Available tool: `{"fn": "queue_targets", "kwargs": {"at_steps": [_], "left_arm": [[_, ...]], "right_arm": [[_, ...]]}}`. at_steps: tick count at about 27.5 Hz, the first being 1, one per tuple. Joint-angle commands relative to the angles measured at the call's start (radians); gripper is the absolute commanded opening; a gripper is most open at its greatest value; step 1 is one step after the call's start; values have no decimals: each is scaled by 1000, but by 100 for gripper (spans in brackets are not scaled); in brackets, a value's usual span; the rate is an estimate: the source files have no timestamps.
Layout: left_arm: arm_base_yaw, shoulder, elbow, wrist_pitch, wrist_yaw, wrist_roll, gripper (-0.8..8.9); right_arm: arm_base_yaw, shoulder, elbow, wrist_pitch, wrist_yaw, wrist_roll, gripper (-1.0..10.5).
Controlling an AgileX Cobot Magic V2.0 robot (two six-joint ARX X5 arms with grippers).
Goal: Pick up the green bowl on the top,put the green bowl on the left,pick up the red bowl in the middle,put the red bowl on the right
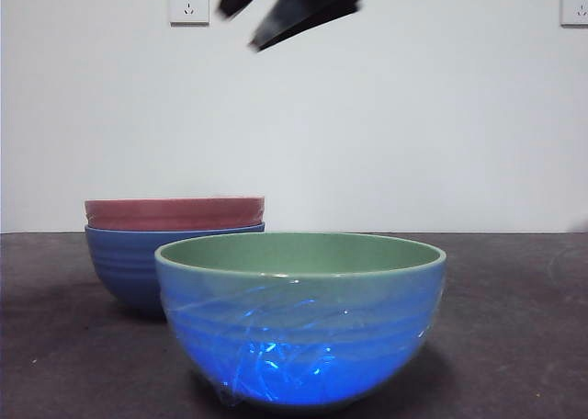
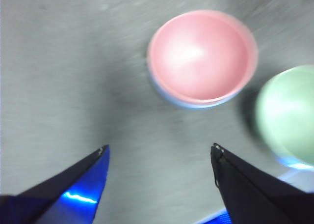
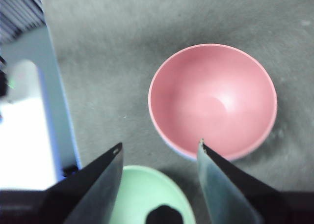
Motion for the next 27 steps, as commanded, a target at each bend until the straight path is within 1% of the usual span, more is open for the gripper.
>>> {"fn": "queue_targets", "kwargs": {"at_steps": [1,4,8,11,13,18,19,20,21,23,25,27], "left_arm": [[88,-24,-4,-5,143,26,345],[160,-35,-4,-23,153,40,345],[210,-35,-4,-48,153,63,345],[216,-35,-4,-49,153,63,345],[216,-35,-4,-49,153,63,345],[216,-35,-4,-52,153,63,345],[216,-35,-4,-52,153,63,345],[216,-35,-4,-52,152,63,345],[216,-35,-4,-53,153,63,345],[216,-35,-4,-56,152,63,345],[216,-35,-4,-61,151,63,345],[216,-35,-4,-61,151,64,345]], "right_arm": [[51,86,54,-2,64,-67,249],[90,154,86,5,100,-84,249],[121,224,93,21,104,-103,248],[130,277,93,40,100,-113,238],[130,311,93,43,95,-117,185],[127,357,93,58,94,-117,184],[127,364,93,62,94,-117,167],[127,369,93,64,94,-117,98],[127,375,93,66,95,-120,55],[127,379,93,66,100,-121,54],[130,379,93,73,101,-130,-17],[130,378,93,84,103,-130,-17]]}}
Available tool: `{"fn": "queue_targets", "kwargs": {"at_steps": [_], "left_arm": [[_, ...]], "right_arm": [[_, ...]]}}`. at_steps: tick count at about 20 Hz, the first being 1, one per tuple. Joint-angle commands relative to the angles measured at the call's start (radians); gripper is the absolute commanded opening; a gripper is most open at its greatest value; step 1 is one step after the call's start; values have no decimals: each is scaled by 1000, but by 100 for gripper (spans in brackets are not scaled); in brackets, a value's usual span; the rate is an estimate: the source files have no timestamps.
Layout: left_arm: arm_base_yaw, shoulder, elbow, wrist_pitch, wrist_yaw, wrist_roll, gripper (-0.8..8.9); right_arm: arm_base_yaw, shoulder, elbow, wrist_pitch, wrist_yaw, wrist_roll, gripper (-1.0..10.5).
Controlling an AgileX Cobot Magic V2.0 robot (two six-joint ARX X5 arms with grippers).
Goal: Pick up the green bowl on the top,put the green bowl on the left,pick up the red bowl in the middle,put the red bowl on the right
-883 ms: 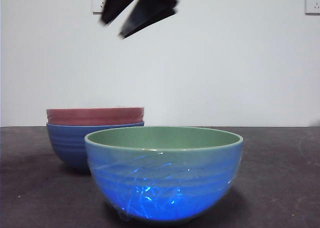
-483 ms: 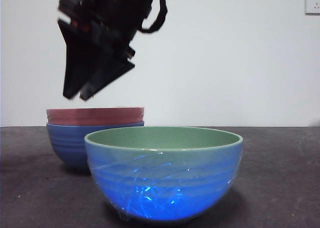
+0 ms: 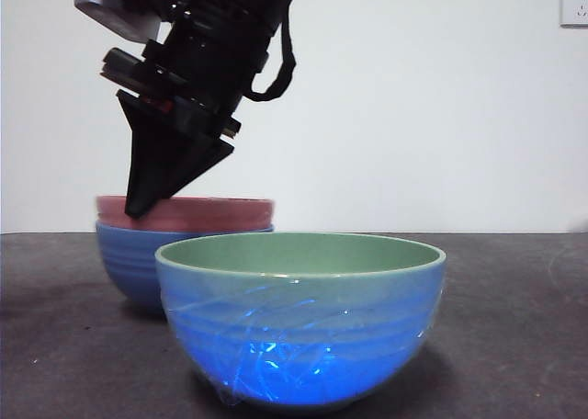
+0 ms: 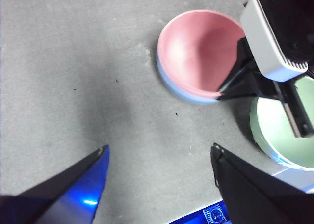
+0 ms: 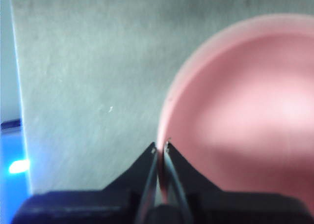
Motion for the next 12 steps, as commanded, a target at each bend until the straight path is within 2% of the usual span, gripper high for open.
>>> {"fn": "queue_targets", "kwargs": {"at_steps": [1,4,6,12], "left_arm": [[4,-3,-4,-1,1,12,345],[4,-2,-4,2,1,12,345],[4,-2,-4,10,-3,12,345],[4,-1,-4,54,-3,12,345]], "right_arm": [[3,12,2,4,-3,-6,-17],[5,2,2,5,10,-5,-17],[10,-18,2,5,49,-6,-17],[8,-132,3,6,48,-8,-17]]}}
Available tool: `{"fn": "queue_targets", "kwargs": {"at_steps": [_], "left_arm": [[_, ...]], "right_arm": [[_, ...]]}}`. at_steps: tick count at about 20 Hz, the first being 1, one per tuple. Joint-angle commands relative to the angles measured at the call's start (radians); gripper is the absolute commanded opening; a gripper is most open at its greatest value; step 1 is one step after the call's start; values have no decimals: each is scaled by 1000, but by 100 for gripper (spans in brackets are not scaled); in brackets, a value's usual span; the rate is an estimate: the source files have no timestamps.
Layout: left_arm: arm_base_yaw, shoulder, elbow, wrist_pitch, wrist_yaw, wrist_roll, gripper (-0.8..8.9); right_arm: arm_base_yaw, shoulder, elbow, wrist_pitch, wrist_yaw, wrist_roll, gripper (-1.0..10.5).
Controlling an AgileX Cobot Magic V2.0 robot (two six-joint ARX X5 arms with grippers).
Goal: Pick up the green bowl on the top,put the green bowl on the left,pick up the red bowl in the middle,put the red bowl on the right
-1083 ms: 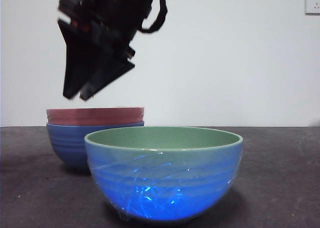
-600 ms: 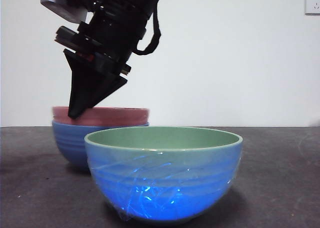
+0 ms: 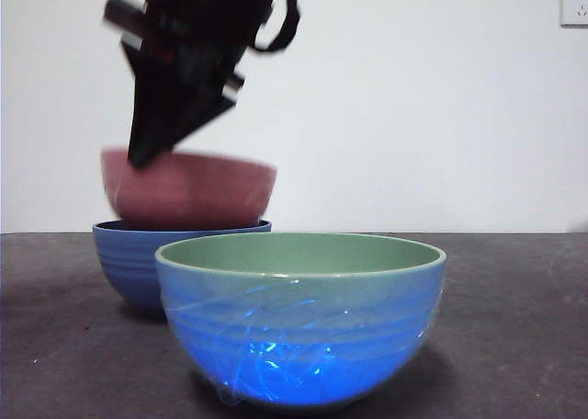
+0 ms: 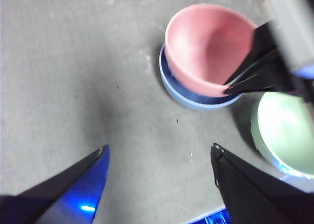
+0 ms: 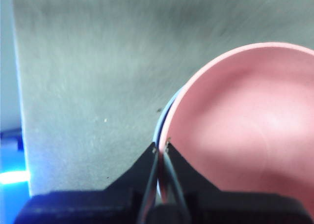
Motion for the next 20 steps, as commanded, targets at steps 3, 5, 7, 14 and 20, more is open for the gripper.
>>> {"fn": "queue_targets", "kwargs": {"at_steps": [3,5,7,14,20], "left_arm": [[4,-2,-4,46,-2,11,345],[4,-2,-4,66,-2,11,345],[4,0,-4,87,-2,11,345],[4,15,-4,98,-2,11,345],[4,35,-4,116,-2,11,345]], "right_arm": [[-12,-137,0,-3,60,16,-17],[-36,-210,0,-27,135,60,-17],[-85,-285,0,-47,137,142,-18],[-232,-454,-196,-146,267,227,-18],[-235,-468,-506,109,220,279,-17]]}}
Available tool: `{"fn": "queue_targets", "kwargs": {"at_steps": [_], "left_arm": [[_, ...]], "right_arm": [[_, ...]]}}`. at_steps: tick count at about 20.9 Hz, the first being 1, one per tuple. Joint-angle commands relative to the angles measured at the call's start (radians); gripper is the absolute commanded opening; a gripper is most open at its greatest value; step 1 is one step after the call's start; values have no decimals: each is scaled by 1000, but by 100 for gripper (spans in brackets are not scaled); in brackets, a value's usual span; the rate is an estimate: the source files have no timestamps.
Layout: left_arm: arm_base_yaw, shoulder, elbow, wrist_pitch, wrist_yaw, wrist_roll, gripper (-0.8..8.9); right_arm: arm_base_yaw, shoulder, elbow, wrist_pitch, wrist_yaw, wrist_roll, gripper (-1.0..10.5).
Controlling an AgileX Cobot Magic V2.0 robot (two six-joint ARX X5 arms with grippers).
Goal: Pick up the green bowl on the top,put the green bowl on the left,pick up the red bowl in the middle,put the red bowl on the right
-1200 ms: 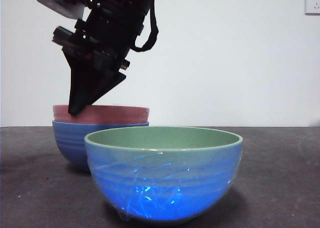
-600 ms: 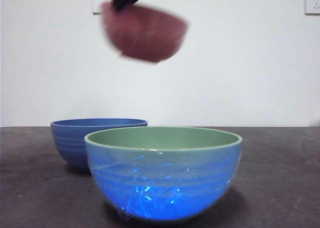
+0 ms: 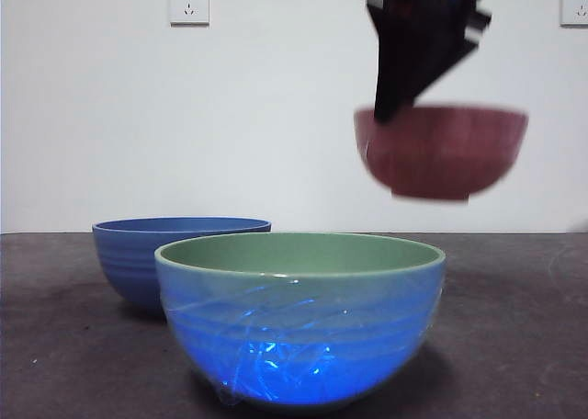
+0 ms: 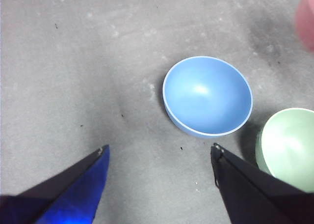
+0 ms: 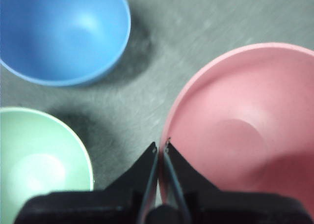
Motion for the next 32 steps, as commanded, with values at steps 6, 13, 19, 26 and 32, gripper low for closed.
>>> {"fn": "queue_targets", "kwargs": {"at_steps": [6,13,19,26,32], "left_arm": [[4,10,-4,11,-2,11,345],[4,10,-4,11,-2,11,345],[3,10,-4,49,-2,8,345],[3,10,-5,211,83,8,225],[3,-23,-60,343,97,-6,-8]], "right_arm": [[2,164,-70,219,-99,31,-17],[4,239,-70,227,-99,50,133],[3,127,-69,256,-100,61,313],[-94,-268,-69,238,-93,132,105],[-252,-550,-179,225,-92,151,-12]]}}
